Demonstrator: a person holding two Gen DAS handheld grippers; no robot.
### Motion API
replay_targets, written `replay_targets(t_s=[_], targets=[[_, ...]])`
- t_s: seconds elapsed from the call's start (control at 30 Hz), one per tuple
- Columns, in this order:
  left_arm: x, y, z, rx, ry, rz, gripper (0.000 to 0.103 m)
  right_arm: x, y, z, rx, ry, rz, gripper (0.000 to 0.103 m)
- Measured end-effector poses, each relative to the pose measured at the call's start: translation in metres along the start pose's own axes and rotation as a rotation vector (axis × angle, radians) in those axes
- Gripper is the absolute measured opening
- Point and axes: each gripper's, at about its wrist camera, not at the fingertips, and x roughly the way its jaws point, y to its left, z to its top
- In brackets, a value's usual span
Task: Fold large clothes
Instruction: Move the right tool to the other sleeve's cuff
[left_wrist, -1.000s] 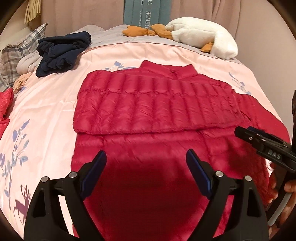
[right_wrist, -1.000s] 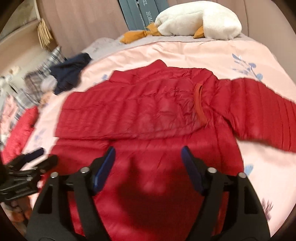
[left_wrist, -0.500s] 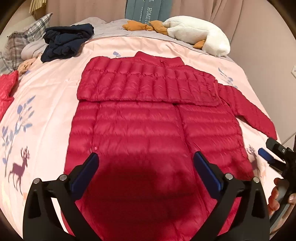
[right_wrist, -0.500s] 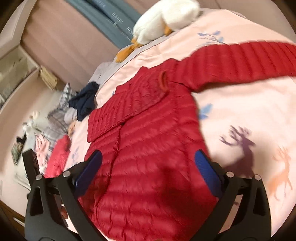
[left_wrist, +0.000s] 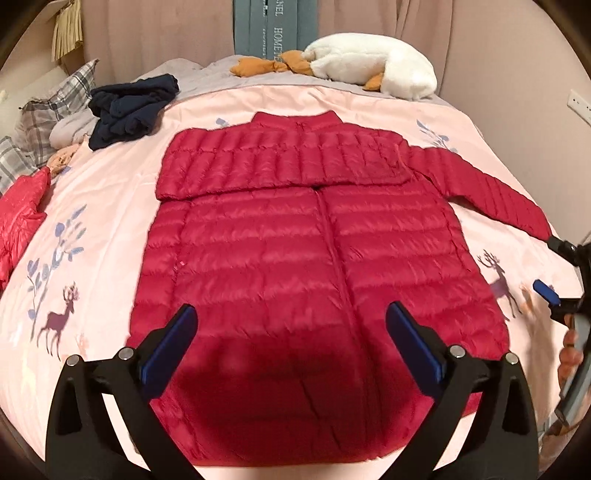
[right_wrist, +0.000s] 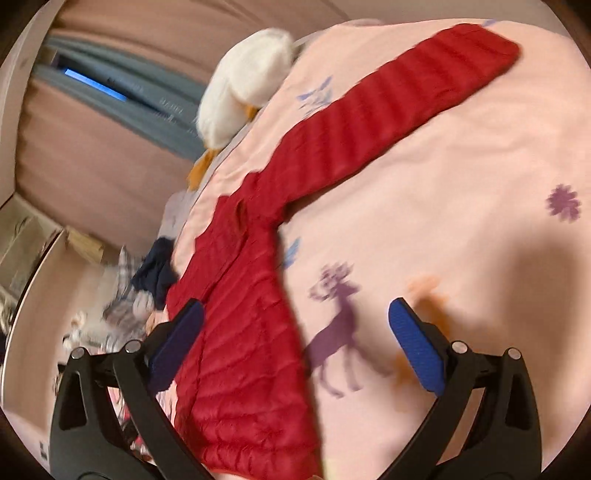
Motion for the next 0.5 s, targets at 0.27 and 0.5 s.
replay_targets(t_s=[0.27,0.5], targets=[[-0.001,-0.006,-0.015,-0.046,0.046,-0.024,0.102,-0.024,-0.046,0.025,0.091,-0.087,-0.096,0.101],[0.006,0.003,-0.024,-0.11,0.091,-0.002,0.102,-0.023,-0.076,0.058,0.159,-0.122,-0.084,0.101]])
